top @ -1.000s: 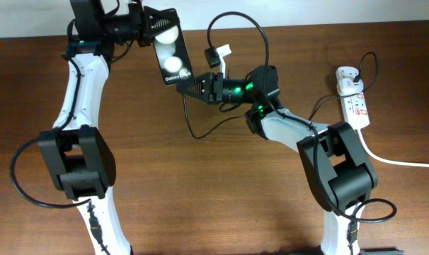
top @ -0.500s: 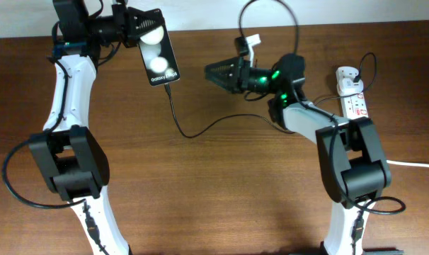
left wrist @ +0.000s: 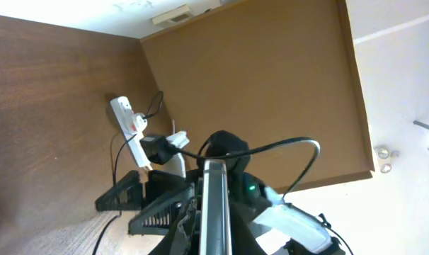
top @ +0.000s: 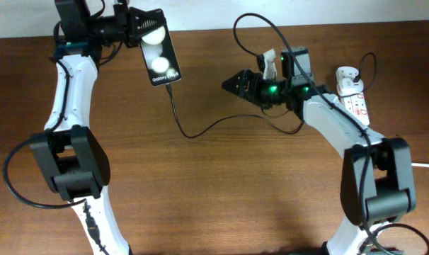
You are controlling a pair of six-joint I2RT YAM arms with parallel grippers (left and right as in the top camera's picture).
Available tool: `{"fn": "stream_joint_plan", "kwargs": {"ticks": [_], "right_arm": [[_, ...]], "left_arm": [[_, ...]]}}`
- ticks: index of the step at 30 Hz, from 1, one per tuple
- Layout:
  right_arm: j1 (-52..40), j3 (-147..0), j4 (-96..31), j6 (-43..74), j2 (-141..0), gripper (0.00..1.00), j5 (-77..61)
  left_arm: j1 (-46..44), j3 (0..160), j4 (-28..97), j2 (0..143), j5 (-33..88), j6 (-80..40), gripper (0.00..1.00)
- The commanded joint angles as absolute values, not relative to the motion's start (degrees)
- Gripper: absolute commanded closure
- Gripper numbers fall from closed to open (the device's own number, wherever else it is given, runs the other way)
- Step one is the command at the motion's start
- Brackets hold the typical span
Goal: Plug charger to phone and switch on socket
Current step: 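Open the right gripper off the inserted plug and withdraw it upward, then lower the phone with the left gripper toward the table center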
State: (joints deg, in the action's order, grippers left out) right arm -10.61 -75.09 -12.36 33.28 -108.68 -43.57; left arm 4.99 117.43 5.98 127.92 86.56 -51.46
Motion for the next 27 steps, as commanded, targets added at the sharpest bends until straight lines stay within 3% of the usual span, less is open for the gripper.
{"fn": "stream_joint_plan", "kwargs": {"ticks": [1,6,9,13,18,27], "right_arm": [[-10.3,-83.2,-25.0,24.9,-106.0,0.01,-28.6],[-10.5,-91.5,-38.3,21.2,-105.9,0.01,-20.7],[-10.5,-92.1,-39.5,20.1,-105.4,0.01,-20.7],[-10.5,-92.1,-40.9,19.9,-105.4,0.01,-20.8],[-10.5,-92.1,-43.0,19.9,-105.4,0.01,-20.8],[-10.5,-92.1,-44.2,19.9,-105.4,0.01,-20.9]], "left_arm": [[4.0,118.0,6.7,125.8,87.3,-50.0,1.00],[2.4,118.0,28.3,125.8,77.0,-34.3,1.00],[1.2,117.9,43.7,125.8,64.5,-24.0,1.00],[-3.9,117.9,53.1,125.8,52.6,-16.9,1.00],[-10.0,115.9,53.7,125.9,48.1,-16.6,1.00],[-10.4,108.6,50.4,129.1,48.2,-16.6,1.00]]}}
